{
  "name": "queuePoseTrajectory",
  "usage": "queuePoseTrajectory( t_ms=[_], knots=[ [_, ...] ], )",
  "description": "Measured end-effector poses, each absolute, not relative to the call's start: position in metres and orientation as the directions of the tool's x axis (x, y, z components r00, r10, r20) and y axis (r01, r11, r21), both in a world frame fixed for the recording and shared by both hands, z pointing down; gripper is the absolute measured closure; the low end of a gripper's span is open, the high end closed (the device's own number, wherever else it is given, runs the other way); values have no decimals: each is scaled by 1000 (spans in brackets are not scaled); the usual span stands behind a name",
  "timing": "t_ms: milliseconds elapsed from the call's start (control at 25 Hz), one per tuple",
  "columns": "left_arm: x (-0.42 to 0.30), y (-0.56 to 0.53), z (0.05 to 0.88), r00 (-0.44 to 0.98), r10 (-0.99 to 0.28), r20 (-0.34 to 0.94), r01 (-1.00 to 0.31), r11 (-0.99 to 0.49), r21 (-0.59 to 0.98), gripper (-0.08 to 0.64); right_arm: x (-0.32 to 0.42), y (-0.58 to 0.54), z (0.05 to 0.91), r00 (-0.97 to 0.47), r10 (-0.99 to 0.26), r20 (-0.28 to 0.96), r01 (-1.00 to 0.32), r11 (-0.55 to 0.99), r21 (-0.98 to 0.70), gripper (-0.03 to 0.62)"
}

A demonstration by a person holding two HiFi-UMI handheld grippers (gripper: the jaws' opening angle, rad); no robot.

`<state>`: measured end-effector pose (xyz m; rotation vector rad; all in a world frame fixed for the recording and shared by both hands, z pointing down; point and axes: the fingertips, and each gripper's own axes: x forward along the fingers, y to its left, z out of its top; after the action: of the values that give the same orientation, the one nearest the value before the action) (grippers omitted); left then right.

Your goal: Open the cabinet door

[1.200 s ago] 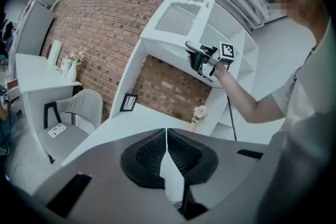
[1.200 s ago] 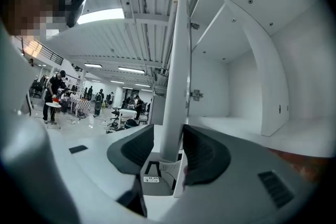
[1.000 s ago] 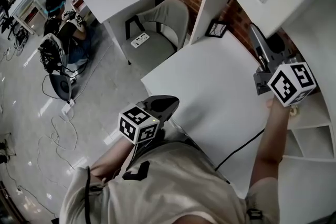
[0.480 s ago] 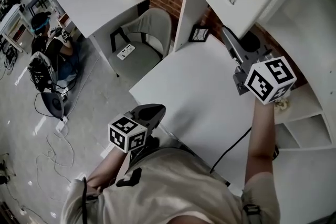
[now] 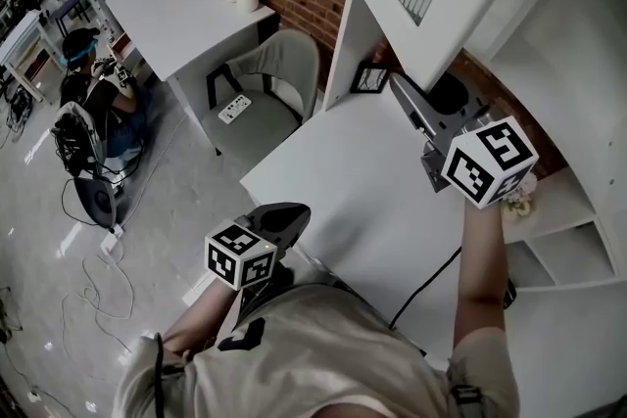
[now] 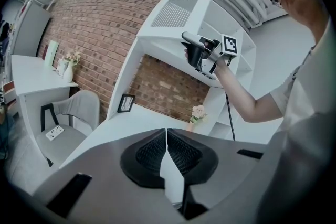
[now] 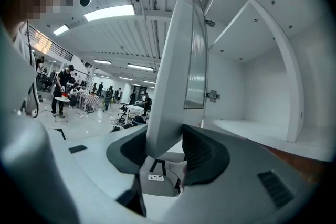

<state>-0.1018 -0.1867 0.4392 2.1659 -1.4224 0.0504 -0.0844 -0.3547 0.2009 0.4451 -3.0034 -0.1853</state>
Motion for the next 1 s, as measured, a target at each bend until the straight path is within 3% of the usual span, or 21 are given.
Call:
queuePoseTrajectory(
  t_ms=[1000],
  knots=[
    [-115, -166, 450, 417, -858, 299, -858, -262, 442, 537, -138, -306, 203, -967, -240, 82, -217, 951, 220, 341]
  ],
)
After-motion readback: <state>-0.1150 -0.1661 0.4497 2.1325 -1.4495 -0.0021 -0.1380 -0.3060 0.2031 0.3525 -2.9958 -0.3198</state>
